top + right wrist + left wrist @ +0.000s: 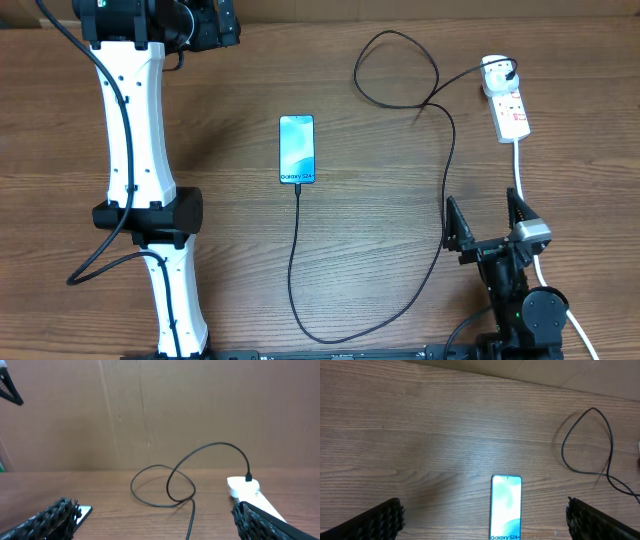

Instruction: Plug charger to phone and switch on socket

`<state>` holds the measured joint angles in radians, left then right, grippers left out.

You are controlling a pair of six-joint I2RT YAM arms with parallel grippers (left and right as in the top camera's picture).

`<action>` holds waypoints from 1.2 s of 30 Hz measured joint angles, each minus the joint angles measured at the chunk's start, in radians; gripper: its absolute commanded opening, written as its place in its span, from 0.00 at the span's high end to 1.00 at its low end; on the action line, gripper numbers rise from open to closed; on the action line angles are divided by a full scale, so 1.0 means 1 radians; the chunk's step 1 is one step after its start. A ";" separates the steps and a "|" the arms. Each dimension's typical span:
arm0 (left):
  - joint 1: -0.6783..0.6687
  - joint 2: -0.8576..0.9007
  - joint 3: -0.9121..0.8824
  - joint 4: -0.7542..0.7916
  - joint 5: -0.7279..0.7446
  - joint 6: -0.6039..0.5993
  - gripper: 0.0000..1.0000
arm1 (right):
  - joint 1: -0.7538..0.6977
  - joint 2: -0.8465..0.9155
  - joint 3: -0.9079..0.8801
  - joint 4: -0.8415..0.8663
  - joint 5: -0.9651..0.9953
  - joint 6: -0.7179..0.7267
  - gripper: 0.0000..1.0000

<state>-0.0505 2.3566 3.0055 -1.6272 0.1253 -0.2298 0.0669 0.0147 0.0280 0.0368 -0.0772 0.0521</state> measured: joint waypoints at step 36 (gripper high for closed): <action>0.000 0.000 0.000 0.000 0.000 0.000 0.00 | 0.000 -0.002 -0.010 -0.119 0.008 0.000 0.00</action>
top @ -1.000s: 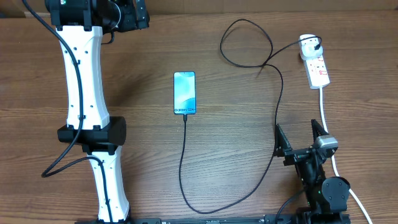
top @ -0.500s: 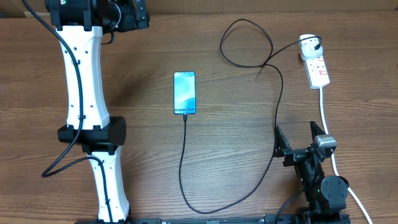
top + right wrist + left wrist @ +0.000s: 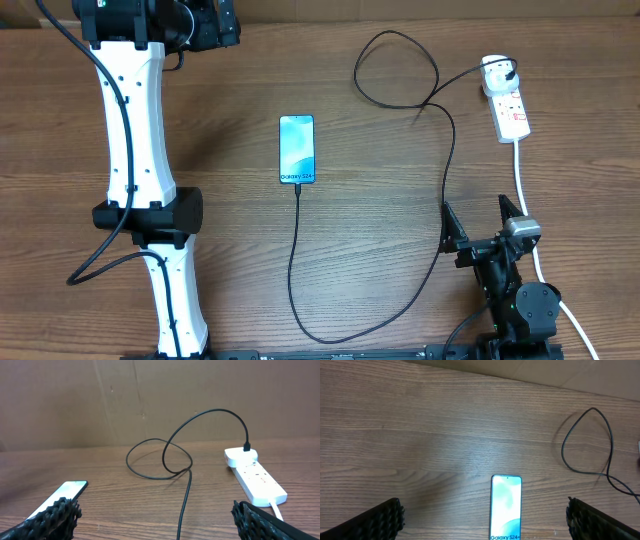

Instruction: Plug charger to phone and switch on socket

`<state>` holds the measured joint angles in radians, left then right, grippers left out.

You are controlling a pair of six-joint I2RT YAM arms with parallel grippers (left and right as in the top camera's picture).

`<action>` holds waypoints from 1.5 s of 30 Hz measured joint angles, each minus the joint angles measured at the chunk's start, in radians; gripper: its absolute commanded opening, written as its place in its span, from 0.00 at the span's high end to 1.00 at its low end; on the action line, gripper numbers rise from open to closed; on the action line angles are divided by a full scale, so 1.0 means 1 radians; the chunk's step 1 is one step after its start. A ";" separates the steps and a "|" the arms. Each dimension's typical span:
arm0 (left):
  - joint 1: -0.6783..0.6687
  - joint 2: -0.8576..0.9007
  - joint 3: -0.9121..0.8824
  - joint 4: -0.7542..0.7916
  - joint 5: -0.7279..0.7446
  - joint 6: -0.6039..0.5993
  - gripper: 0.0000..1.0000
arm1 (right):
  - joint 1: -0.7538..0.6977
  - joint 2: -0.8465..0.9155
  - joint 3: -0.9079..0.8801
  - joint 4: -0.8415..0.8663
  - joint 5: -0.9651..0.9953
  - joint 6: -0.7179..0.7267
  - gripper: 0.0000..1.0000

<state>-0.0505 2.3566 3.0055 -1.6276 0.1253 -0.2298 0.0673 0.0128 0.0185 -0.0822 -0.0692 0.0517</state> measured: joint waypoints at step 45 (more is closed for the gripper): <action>0.079 -1.795 -1.987 1.025 -0.271 0.091 0.00 | 0.000 0.000 0.000 0.000 0.006 0.000 0.00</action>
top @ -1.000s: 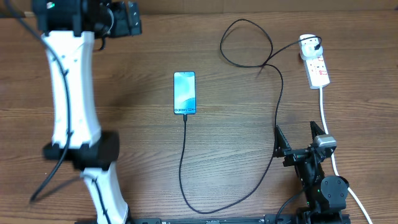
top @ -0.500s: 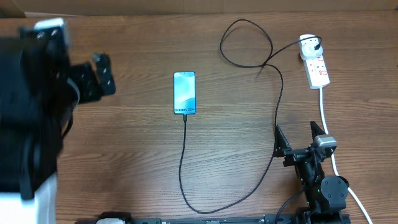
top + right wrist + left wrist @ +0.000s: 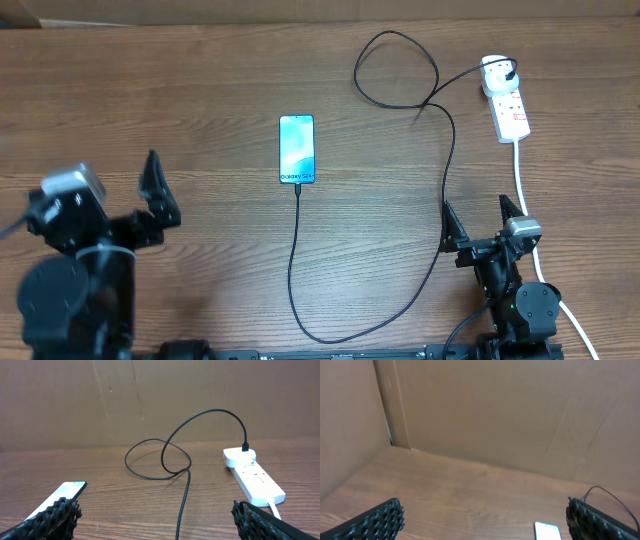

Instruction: Plug charger to phone and switch on socket

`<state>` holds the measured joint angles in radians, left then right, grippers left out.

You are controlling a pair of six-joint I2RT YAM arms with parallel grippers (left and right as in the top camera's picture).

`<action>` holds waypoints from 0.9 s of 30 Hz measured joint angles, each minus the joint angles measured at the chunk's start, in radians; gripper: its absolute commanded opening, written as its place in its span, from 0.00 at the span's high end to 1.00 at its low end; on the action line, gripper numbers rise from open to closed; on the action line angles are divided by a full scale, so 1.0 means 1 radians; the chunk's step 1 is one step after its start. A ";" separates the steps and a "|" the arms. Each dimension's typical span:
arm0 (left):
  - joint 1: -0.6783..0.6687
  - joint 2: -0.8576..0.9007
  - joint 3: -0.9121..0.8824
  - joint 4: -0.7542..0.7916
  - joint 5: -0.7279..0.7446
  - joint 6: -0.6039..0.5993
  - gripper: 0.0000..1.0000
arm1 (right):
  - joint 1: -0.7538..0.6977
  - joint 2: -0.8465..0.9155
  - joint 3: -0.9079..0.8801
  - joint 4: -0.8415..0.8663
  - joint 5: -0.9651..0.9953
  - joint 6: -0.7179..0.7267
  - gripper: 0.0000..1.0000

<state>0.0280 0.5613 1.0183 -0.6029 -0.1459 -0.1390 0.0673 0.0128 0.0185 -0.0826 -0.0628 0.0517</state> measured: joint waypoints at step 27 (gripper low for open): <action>0.000 -0.544 -0.883 0.692 0.086 0.180 0.00 | 0.000 0.000 0.000 0.000 0.000 0.000 0.00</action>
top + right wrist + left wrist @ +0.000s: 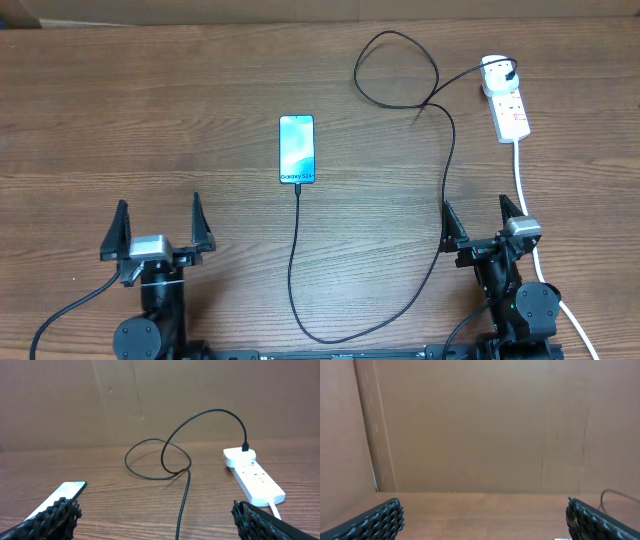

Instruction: Plug charger to phone and switch on socket

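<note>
The phone [297, 149] lies flat mid-table with its screen lit; it also shows at the lower left of the right wrist view [62, 494]. A black cable [296, 260] meets the phone's near edge, curves round the front and loops up to a charger plugged into the white power strip [509, 112] at the far right. In the right wrist view the power strip [255, 480] lies right of the cable [184, 495]. My left gripper [157, 228] stands open at the front left, far from everything. My right gripper [481, 222] is open at the front right, beside the cable.
A cardboard wall [150, 400] closes the back of the wooden table [150, 100]. The strip's white cord [519, 170] runs toward the front right, past my right gripper. The cable's loop [395, 70] lies at the far centre-right.
My left arm was at the left side of the table, raised toward the camera; now it sits folded low at the front left, its camera level with the cardboard wall. The right arm is unchanged.
At first my left arm reached to the far left, its camera looking down on the phone, and my right gripper was open at the front right. The right gripper then sat slightly lower and nearer. The left arm was later at the near left and is now folded. Phone and cable stayed put.
</note>
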`<state>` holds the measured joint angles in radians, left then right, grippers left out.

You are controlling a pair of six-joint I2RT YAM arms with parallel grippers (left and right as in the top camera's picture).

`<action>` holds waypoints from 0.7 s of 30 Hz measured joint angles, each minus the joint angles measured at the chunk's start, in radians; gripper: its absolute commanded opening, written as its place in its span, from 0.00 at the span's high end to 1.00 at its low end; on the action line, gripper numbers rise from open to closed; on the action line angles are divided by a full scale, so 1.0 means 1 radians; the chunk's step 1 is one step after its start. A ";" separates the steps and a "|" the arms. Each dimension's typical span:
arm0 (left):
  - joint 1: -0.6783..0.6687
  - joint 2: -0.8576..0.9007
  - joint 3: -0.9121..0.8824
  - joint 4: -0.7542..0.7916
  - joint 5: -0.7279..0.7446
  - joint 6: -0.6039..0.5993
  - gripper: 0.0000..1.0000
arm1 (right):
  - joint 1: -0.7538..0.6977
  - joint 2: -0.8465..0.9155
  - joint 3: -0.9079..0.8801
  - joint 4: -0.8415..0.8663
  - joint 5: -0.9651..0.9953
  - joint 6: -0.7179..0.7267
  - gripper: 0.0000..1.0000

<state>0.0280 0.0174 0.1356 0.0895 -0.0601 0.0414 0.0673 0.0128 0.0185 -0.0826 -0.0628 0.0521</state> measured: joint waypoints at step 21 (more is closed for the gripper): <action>0.000 -0.002 -0.124 -0.119 -0.001 0.097 0.00 | 0.000 0.000 0.000 0.000 0.000 0.000 0.00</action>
<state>0.0280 0.0158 0.0113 -0.0296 -0.0608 0.1387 0.0673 0.0128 0.0185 -0.0830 -0.0628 0.0517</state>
